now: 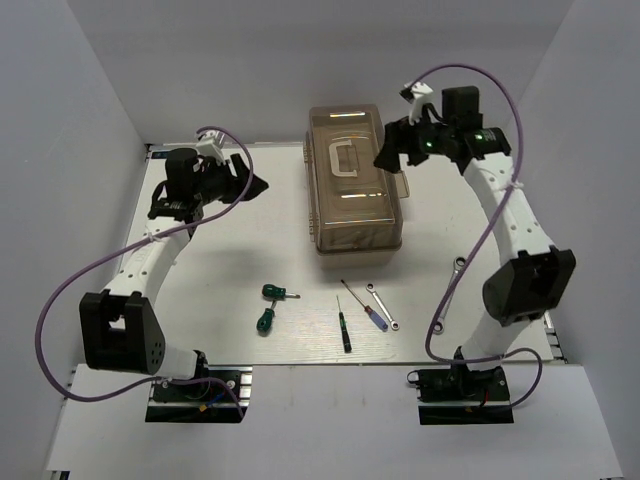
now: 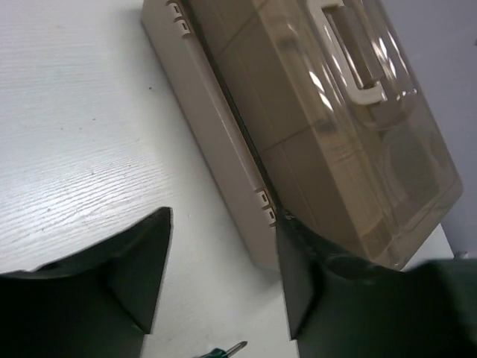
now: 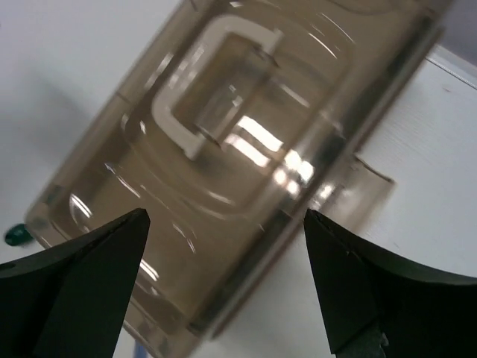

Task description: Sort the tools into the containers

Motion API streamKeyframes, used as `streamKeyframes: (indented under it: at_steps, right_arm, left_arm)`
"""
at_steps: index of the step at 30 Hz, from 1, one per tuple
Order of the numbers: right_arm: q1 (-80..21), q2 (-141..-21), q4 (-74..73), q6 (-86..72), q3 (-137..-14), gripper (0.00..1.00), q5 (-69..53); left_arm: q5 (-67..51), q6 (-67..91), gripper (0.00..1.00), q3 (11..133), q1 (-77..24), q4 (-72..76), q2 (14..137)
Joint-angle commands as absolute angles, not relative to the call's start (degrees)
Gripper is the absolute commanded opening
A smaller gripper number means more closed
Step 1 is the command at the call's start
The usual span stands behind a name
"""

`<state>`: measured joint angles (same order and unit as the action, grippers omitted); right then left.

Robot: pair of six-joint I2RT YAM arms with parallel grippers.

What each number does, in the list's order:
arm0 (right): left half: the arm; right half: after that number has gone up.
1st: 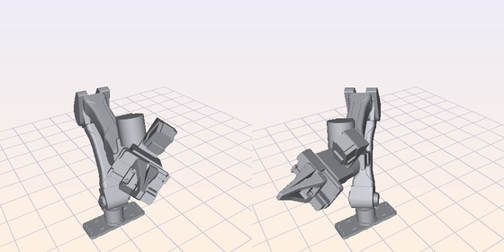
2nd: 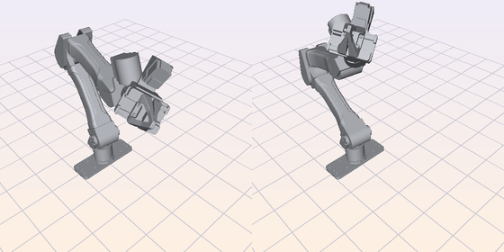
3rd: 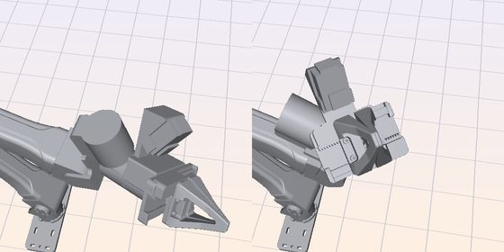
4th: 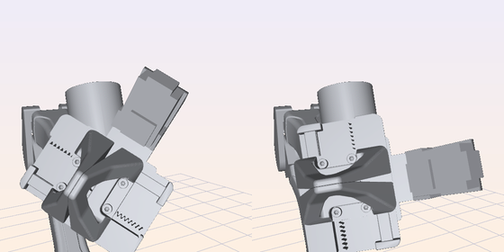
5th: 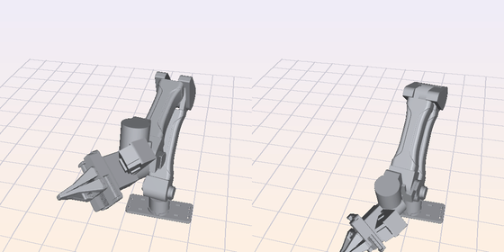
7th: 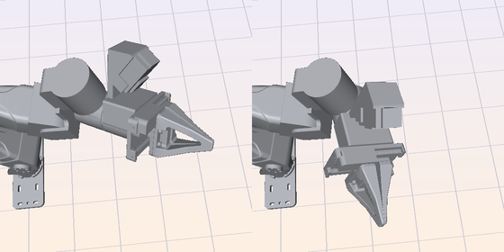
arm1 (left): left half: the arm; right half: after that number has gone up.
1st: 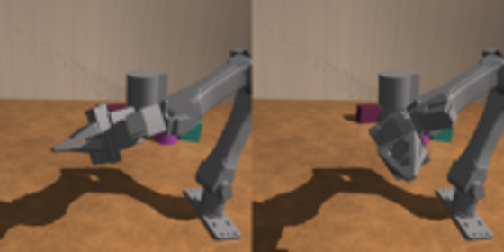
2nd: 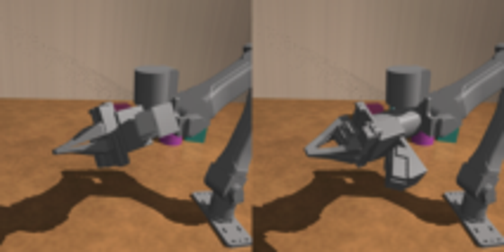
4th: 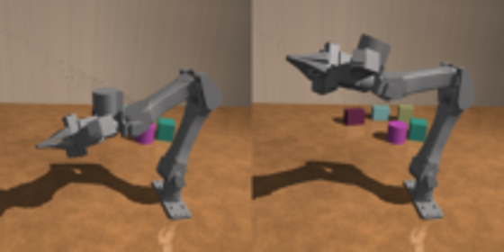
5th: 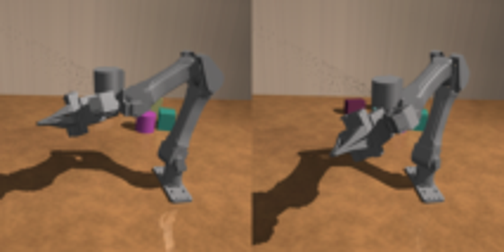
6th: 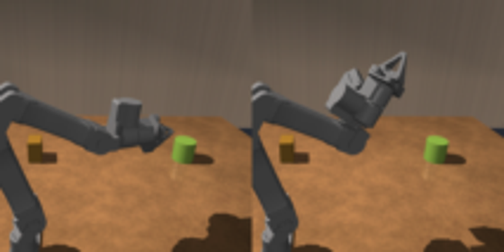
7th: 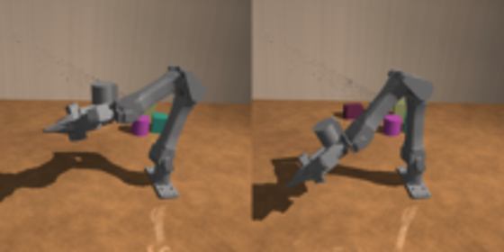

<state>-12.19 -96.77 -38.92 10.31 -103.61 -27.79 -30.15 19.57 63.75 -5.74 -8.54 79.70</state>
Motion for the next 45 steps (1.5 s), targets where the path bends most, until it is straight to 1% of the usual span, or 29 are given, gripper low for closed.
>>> streamKeyframes:
  at_steps: [1, 3, 4, 5, 6, 7, 8, 9, 12, 16, 20, 21, 27, 30, 32, 35, 39, 44, 45]
  right_arm:
    - [-16.1, -102.6, -34.4, 0.5, -109.9, 0.9, -31.1]
    - [-19.1, -104.8, -34.0, -3.4, -114.1, 0.86, -28.7]
    - [-19.9, -107.8, -33.5, -5.0, -115.2, 0.84, -28.3]
    - [-21.3, -108.6, -33.1, -5.6, -116.2, 0.78, -27.1]
    - [-22.1, -109.3, -32.8, -7.5, -118.7, 0.74, -24.9]
    - [-24.2, -111.8, -31.8, -9.0, -119.4, 0.73, -23.6]
    - [-25.0, -112.7, -31.9, -9.7, -121.4, 0.73, -22.9]
    - [-25.6, -114.2, -31.9, -10.8, -123.3, 0.71, -22.1]
    - [-27.7, -116.7, -32.3, -14.2, -125.7, 0.69, -17.1]
    - [-28.3, -117.2, -33.7, -18.1, -124.5, 0.66, -10.1]
    - [-28.7, -116.7, -34.1, -20.1, -122.9, 0.64, -6.9]
    - [-28.6, -116.5, -34.2, -20.3, -122.5, 0.62, -6.8]
    - [-28.4, -115.8, -34.9, -21.2, -121.4, 0.61, -8.5]
    - [-28.5, -115.6, -35.4, -22.0, -119.0, 0.55, -9.7]
    - [-28.3, -115.6, -35.9, -22.1, -118.4, 0.55, -9.6]
    - [-28.4, -115.4, -36.7, -22.3, -117.9, 0.52, -9.0]
    - [-28.3, -115.0, -38.4, -24.6, -117.2, 0.52, -7.5]
    - [-28.1, -115.1, -40.2, -27.5, -115.9, 0.52, -10.8]
    - [-28.2, -115.3, -40.0, -27.9, -115.5, 0.51, -11.6]
  left_arm:
    - [-34.9, 20.4, 0.71, 66.8, -5.9, -6.2, 81.6]
    - [-35.6, 20.9, 0.74, 67.5, -5.9, -5.5, 82.3]
    - [-35.6, 21.5, 0.74, 67.5, -5.9, -5.5, 82.3]
    - [-36.1, 21.5, 0.74, 67.5, -5.9, -5.0, 82.8]
    - [-36.1, 21.5, 0.74, 67.5, -5.9, -5.0, 82.8]
    - [-36.1, 21.5, 0.74, 67.5, -5.9, -5.0, 82.8]
    - [-36.1, 21.5, 0.74, 67.5, -5.9, -5.0, 82.8]
    - [-36.1, 21.5, 0.74, 67.5, -5.9, -5.0, 82.8]
    - [-36.1, 21.5, 0.74, 67.5, -5.9, -5.0, 82.8]
    - [-36.1, 21.5, 0.74, 67.0, -5.9, -5.0, 82.8]
    - [-36.1, 21.5, 0.74, 67.0, -5.9, -5.0, 82.8]
    - [-36.1, 21.5, 0.74, 67.0, -5.9, -4.5, 82.8]
    - [-36.7, 22.6, 0.74, 67.5, -5.9, -3.2, 83.8]
    - [-37.2, 22.6, 0.74, 68.7, -5.9, -3.2, 84.5]
    - [-37.2, 22.6, 0.74, 70.0, -5.9, -3.2, 85.0]
    - [-37.2, 22.6, 0.74, 71.4, -5.9, -3.8, 85.0]
    - [-37.2, 22.1, 0.74, 72.6, -5.9, -3.8, 85.5]
    - [-37.7, 22.7, 0.74, 73.1, -5.9, -3.8, 85.5]
    - [-38.2, 22.7, 0.74, 73.1, -5.9, -3.2, 85.5]
